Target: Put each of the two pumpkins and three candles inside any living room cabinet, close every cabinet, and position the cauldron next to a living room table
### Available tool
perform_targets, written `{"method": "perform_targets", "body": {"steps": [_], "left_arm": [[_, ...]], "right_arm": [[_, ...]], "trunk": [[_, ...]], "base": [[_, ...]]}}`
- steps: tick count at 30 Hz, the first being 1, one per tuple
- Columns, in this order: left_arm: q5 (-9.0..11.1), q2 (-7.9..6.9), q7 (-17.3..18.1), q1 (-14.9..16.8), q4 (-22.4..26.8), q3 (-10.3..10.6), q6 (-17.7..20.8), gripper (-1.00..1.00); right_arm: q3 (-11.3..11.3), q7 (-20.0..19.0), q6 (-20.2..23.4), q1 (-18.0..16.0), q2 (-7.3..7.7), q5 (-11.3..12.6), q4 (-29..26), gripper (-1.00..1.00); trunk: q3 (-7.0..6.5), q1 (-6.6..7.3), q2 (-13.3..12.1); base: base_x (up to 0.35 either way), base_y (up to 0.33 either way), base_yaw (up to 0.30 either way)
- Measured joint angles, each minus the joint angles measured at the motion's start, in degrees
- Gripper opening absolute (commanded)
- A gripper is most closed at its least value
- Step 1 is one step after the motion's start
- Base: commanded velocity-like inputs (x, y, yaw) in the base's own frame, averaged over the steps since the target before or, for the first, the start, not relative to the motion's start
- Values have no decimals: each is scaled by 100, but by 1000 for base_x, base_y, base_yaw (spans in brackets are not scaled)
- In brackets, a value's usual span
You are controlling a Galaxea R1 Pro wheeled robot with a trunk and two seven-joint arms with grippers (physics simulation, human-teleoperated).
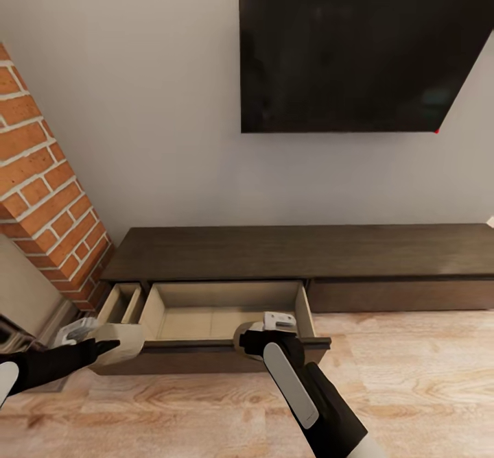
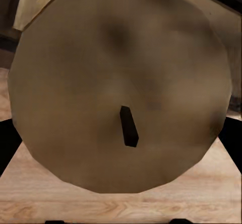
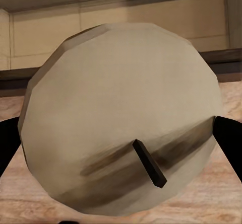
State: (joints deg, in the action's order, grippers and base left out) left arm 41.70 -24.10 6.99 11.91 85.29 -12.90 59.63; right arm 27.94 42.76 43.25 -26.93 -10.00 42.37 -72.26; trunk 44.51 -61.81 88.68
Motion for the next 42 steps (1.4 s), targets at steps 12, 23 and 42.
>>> {"method": "perform_targets", "body": {"steps": [12, 23, 42], "left_arm": [[-80, 1, 673, 0, -5, -23, -41, -100], [-96, 2, 691, -1, -11, -54, -70, -100], [-88, 44, 679, 0, -16, -30, -83, -100]], "right_arm": [[12, -10, -23, 0, 0, -7, 7, -100], [12, -11, -27, 0, 0, -7, 1, -100], [20, -18, -25, 0, 0, 0, 6, -100]], "trunk": [[-144, 176, -323], [-144, 179, -322], [-144, 176, -322]], "base": [[0, 0, 0], [157, 102, 0], [169, -62, 0]]}}
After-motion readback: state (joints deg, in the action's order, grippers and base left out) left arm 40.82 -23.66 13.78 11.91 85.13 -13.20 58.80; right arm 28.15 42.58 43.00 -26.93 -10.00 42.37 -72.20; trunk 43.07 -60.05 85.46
